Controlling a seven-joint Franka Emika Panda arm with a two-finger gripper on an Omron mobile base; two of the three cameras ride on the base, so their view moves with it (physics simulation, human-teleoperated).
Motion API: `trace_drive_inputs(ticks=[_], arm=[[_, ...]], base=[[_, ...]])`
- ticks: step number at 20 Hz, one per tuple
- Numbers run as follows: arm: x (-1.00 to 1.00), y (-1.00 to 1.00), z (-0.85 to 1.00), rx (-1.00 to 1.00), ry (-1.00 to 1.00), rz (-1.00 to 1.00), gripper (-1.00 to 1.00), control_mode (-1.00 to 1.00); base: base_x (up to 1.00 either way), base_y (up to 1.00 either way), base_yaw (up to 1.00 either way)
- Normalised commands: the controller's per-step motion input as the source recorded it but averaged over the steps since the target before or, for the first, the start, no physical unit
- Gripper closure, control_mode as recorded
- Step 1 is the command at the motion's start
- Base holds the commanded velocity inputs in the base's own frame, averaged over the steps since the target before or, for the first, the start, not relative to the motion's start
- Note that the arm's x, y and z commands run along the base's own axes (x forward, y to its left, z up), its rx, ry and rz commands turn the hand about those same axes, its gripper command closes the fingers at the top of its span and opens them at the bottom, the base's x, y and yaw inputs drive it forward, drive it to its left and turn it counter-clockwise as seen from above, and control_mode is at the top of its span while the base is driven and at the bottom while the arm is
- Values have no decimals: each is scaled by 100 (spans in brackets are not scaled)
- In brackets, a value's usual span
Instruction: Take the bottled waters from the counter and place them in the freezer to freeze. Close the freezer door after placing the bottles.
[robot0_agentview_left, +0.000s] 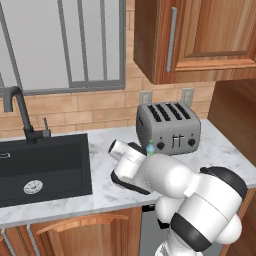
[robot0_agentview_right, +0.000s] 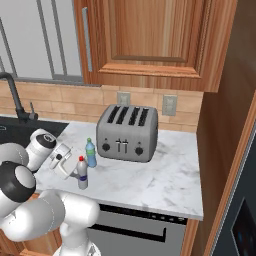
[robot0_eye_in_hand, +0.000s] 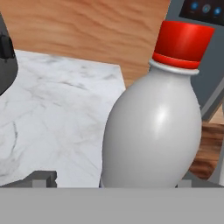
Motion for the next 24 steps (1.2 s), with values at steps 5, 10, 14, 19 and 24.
trace_drive_inputs(ticks=[5,10,14,19,24], arm=[[0,0,0,0,0,0,100,-100],[0,0,0,0,0,0,100,-100],[0,0,0,0,0,0,100,-100],[-22,0,2,0,-6,0,100,-100],[-37,0,32,1,-17,16,100,-100]], base=[[0,0,0],[0,0,0],[0,0,0],[0,0,0],[0,0,0]])
